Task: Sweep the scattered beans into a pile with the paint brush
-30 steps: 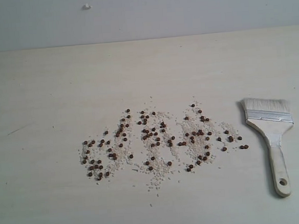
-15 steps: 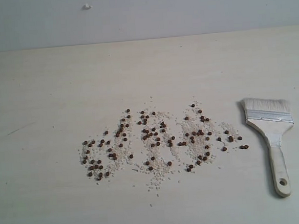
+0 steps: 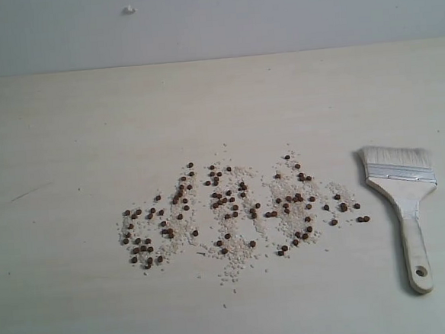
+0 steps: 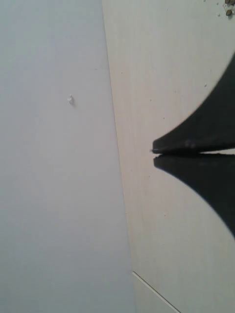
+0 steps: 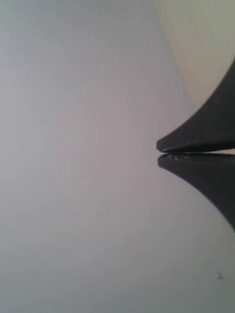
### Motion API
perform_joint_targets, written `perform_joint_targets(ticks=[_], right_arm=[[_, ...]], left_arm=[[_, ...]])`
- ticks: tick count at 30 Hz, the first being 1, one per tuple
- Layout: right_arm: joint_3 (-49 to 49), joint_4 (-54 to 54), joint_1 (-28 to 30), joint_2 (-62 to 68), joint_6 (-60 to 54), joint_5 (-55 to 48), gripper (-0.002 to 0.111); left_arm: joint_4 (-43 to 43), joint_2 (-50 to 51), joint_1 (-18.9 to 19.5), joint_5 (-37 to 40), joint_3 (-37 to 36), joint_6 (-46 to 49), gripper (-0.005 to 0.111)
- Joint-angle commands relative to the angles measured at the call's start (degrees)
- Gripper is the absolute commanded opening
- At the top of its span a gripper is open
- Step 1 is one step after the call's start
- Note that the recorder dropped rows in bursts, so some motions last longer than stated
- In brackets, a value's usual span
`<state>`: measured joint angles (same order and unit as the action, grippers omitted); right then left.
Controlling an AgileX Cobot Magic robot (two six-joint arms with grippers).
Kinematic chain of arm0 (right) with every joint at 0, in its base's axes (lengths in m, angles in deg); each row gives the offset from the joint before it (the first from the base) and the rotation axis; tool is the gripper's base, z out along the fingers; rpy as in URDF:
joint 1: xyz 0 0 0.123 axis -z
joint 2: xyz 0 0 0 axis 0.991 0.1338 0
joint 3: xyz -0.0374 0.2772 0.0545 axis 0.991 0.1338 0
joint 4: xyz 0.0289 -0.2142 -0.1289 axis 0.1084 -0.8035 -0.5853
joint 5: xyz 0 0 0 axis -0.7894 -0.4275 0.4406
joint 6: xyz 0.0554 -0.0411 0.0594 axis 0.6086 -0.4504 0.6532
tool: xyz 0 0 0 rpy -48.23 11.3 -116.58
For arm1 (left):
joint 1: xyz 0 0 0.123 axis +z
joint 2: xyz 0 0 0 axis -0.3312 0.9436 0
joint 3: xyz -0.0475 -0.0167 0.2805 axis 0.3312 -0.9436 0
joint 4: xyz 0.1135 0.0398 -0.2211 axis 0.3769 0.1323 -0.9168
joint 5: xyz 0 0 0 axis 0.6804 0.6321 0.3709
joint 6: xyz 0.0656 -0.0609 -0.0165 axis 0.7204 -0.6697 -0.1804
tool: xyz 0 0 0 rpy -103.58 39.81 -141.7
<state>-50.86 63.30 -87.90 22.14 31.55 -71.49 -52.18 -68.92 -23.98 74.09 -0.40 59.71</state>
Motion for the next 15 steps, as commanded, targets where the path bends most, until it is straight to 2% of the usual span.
perform_joint_targets(ticks=[1,6,9,12,13,15], right_arm=[[-9.9,-0.6,0.2,11.6,-9.5,-9.9,0.000],[-22.6,-1.5,0.2,24.2,-10.5,-24.3,0.000],[-29.5,-5.7,0.2,30.8,-10.5,-33.3,0.000],[-36.1,-11.1,0.2,36.3,-5.9,-42.2,0.000],[-40.3,-15.7,0.2,40.0,-2.1,-48.3,0.000],[-43.7,-21.3,0.2,43.0,2.1,-53.8,0.000]], left_arm=[[0.1,0.0,0.1,-0.1,-0.2,-0.5,0.000],[0.1,0.0,0.1,-0.1,-0.2,-0.5,0.000],[0.1,0.0,0.1,-0.1,-0.2,-0.5,0.000],[0.1,0.0,0.1,-0.1,-0.2,-0.5,0.000],[0.1,0.0,0.1,-0.1,-0.2,-0.5,0.000],[0.1,0.0,0.1,-0.1,-0.2,-0.5,0.000]])
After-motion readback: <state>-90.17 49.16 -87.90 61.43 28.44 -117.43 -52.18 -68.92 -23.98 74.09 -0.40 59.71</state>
